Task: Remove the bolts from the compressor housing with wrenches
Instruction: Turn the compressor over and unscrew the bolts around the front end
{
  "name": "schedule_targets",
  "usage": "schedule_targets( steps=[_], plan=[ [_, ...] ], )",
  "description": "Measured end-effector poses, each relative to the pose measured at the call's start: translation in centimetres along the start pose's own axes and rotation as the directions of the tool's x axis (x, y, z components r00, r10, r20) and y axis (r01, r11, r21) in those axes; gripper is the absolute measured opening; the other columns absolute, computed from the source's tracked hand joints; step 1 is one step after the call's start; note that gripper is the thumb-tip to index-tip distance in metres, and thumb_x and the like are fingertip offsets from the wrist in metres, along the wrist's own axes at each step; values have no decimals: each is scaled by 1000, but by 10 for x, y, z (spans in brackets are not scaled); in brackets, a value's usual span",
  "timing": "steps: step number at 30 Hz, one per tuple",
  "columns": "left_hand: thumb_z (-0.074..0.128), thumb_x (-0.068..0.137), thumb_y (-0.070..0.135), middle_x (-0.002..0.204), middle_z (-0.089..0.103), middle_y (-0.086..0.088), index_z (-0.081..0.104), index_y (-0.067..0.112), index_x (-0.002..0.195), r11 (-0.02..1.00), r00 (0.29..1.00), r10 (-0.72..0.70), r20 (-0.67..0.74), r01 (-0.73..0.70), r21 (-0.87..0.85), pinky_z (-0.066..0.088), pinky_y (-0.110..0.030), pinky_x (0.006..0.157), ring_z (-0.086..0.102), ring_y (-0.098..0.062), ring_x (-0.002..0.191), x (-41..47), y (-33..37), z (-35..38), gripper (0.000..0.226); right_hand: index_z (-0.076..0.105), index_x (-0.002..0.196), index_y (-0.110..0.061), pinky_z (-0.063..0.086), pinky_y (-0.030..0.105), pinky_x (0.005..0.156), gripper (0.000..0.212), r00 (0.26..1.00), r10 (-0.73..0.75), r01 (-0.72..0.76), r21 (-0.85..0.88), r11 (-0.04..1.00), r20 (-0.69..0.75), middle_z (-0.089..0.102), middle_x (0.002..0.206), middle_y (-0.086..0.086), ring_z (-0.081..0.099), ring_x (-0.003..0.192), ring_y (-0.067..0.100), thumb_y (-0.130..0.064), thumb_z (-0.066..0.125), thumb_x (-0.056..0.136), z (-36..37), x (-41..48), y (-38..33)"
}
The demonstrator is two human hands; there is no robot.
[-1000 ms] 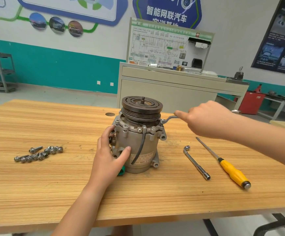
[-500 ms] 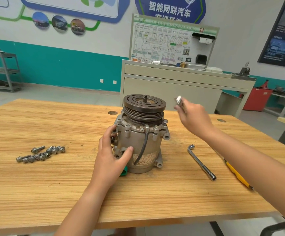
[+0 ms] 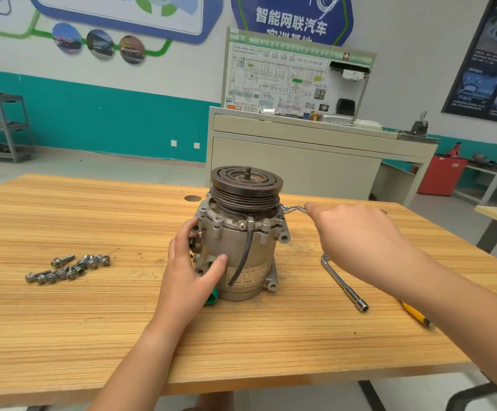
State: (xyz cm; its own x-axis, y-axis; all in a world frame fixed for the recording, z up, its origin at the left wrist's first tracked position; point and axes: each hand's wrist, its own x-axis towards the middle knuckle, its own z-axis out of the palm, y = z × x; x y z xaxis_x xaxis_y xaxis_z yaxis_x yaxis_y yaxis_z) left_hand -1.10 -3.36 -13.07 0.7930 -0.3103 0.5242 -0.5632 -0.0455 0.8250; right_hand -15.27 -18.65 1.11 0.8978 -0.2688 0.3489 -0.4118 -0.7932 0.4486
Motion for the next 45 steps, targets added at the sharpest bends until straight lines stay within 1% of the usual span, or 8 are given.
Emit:
schedule_targets(
  steps=[16,23,26,30,33,36,40,45],
  plan=[
    [68,80,31,138,40,7,17,70,116,999,1000,30,-3,-30,17,35,-24,88,39,-3,122,0,5,-1,73,44,129,-26,21,23,42,41,977,-214,208,-215,954,-5,32,56,-6,39,55,18,-11,34,92,17,49,40],
    [67,81,31,138,40,10,17,73,116,998,999,45,0,-45,33,37,-25,88,39,-1,121,1,3,-1,74,51,128,-19,46,32,68,35,978,-151,184,259,948,-142,68,99,10,62,89,29,-14,38,96,68,89,6],
    [58,89,23,139,39,7,23,65,121,999,999,32,-24,-32,17,36,-24,97,36,3,120,1,4,1,63,57,121,-12,47,33,67,29,962,131,72,688,722,-239,69,93,12,60,74,25,-18,45,95,88,77,1],
    [49,91,25,137,36,1,40,32,128,995,971,97,-218,-98,5,27,-4,99,33,19,111,6,25,3,39,57,95,-22,45,22,55,14,873,488,-39,991,132,-31,55,60,-6,55,55,7,-19,42,96,98,50,-9],
    [52,86,30,125,46,1,59,17,113,913,899,407,-162,-392,117,27,-6,100,38,5,115,23,65,-4,30,59,88,-19,25,19,35,19,886,414,-128,969,-211,207,34,42,-11,30,34,4,-27,44,96,100,31,-21],
    [51,86,33,119,56,-3,71,12,97,701,745,642,181,-666,254,38,-44,102,49,-16,117,50,110,-3,31,52,73,-19,18,15,32,24,910,271,-180,886,-427,315,28,39,-12,21,32,4,-35,52,91,94,22,-36],
    [55,92,35,143,40,7,68,27,111,415,646,328,689,-754,509,12,-69,107,21,-11,139,86,140,19,24,43,68,-21,17,15,33,29,892,201,-228,787,-574,405,25,42,-11,19,33,5,-34,62,85,93,20,-46],
    [51,95,35,144,38,10,64,29,118,244,564,-41,825,-795,556,8,-69,104,19,-10,139,103,143,43,27,41,75,-18,15,17,33,31,890,153,-255,746,-615,430,24,42,-11,18,34,5,-41,61,83,98,18,-52]
  ],
)
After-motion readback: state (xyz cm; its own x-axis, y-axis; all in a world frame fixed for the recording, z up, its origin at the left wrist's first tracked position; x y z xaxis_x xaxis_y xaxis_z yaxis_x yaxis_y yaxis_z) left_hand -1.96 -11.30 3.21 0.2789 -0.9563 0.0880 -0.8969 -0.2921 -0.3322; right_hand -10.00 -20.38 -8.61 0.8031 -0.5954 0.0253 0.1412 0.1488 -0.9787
